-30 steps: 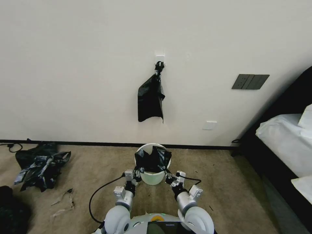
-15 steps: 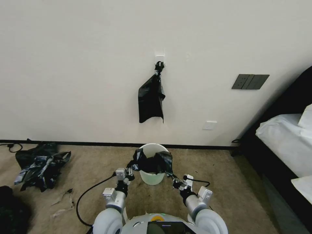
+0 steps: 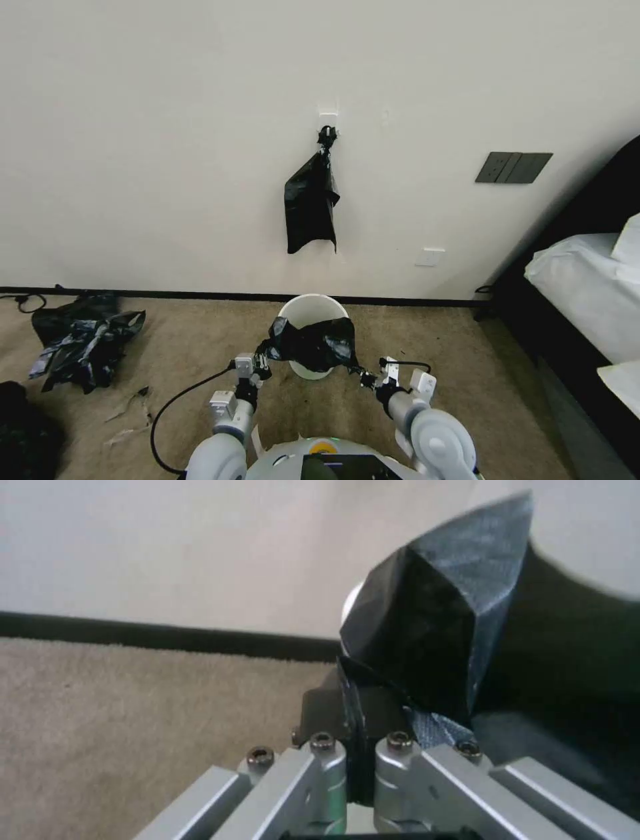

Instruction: Place a trash bag onto the trash bin.

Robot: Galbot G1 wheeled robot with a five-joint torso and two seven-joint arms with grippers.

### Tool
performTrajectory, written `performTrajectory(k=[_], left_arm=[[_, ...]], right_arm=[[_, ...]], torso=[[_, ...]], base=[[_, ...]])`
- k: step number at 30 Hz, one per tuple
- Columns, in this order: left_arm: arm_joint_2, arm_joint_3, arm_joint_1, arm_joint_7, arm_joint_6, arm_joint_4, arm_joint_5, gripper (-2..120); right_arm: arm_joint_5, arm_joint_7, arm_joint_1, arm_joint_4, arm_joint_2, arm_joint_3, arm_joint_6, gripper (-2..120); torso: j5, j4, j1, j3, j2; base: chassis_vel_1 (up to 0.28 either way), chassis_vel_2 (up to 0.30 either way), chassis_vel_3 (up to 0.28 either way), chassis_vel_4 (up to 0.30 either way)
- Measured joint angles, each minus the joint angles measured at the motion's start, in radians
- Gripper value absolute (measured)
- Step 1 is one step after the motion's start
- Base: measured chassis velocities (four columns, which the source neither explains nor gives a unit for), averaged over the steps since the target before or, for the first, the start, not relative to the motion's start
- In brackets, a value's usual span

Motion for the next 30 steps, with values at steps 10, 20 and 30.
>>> performTrajectory(k=[10,20,30], left_arm=[[0.012,0.022,-0.060,-0.006,0.038,0.053,-0.017,0],[0.020,0.031,-0.123,-0.008,0.059,0.094,-0.038,0],[0.032,0.049,-0.180,-0.016,0.095,0.127,-0.050,0]], right_arm=[[0.024,0.028,0.075,-0.070,0.019,-0.008,-0.031,0],[0.026,0.040,0.126,-0.114,0.018,-0.023,-0.038,0],[0.033,0.063,0.185,-0.150,0.014,-0.048,-0.055,0]], torso=[[0.0000,0.0000,0.000,0.000,0.000],[-0.0001,-0.0001,0.000,0.000,0.000],[-0.0001,0.0000,0.000,0.000,0.000]], base=[[0.000,0.000,0.000,0.000],[0.000,0.000,0.000,0.000],[0.000,0.000,0.000,0.000]])
